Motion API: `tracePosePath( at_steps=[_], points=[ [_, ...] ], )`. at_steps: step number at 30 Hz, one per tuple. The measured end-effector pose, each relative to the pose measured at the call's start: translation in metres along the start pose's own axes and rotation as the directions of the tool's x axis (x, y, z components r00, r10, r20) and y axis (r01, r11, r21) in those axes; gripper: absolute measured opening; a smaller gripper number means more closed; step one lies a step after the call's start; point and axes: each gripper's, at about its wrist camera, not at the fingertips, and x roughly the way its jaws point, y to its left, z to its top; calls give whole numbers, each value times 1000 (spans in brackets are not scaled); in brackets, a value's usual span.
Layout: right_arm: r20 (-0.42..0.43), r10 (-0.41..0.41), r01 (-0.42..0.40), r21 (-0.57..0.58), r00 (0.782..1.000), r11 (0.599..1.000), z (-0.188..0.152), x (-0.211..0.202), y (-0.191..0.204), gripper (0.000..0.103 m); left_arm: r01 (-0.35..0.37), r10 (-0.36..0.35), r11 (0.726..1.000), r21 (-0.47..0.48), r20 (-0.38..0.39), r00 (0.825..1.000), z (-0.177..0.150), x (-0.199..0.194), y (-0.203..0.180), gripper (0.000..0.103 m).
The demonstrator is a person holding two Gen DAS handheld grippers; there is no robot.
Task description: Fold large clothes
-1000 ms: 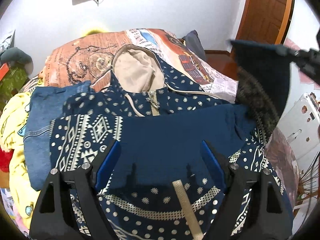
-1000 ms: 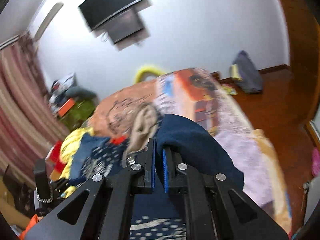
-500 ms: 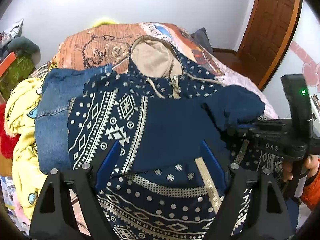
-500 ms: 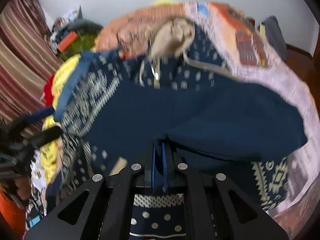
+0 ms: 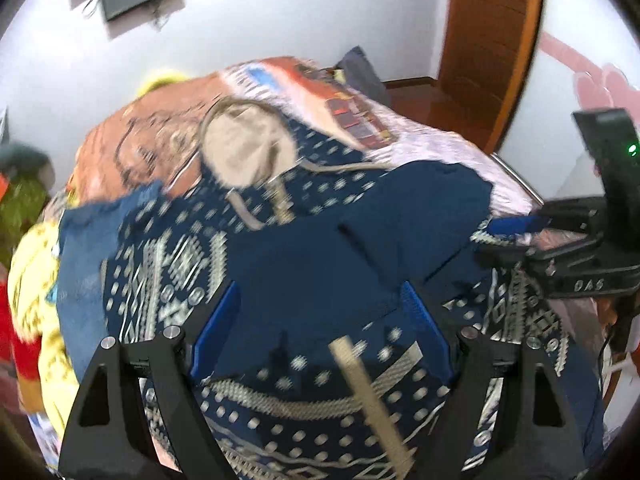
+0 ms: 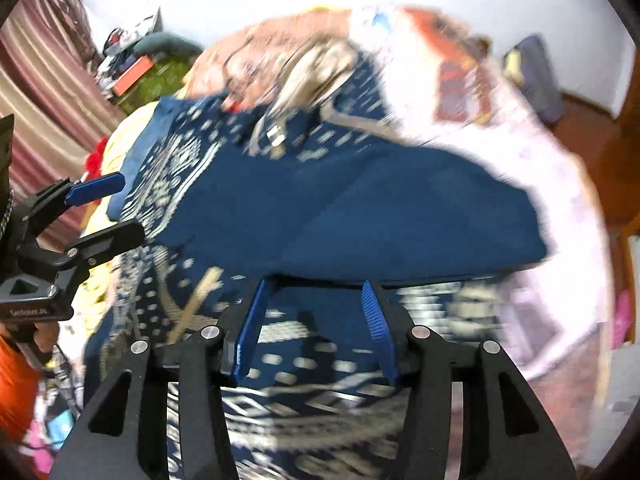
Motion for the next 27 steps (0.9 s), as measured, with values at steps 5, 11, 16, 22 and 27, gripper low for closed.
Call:
tracePosePath(
  at_steps=[5,11,16,22,27],
  points=[
    [113,-157,153,45,981,987,-7,-41,-42,51,55,-56,995,79,6,998,32,15,-40,82],
    [116,-249,231,148,962,962,-19,-54,-91,52,111,-104,975,193,-45,994,58,56,-95,81],
    [80,-252,231,204,965,951,-28,-42,-113,52,159,-123,949,273,-143,982,62,100,-135,67],
    [48,-225,211,202,973,956,-34,-24,-120,52,169,-114,949,267,-210,971,60,143,-155,58],
    [34,-197,187,185,980,965,-30,-12,-116,52,138,-107,973,185,-166,980,68,153,-144,39]
  ],
)
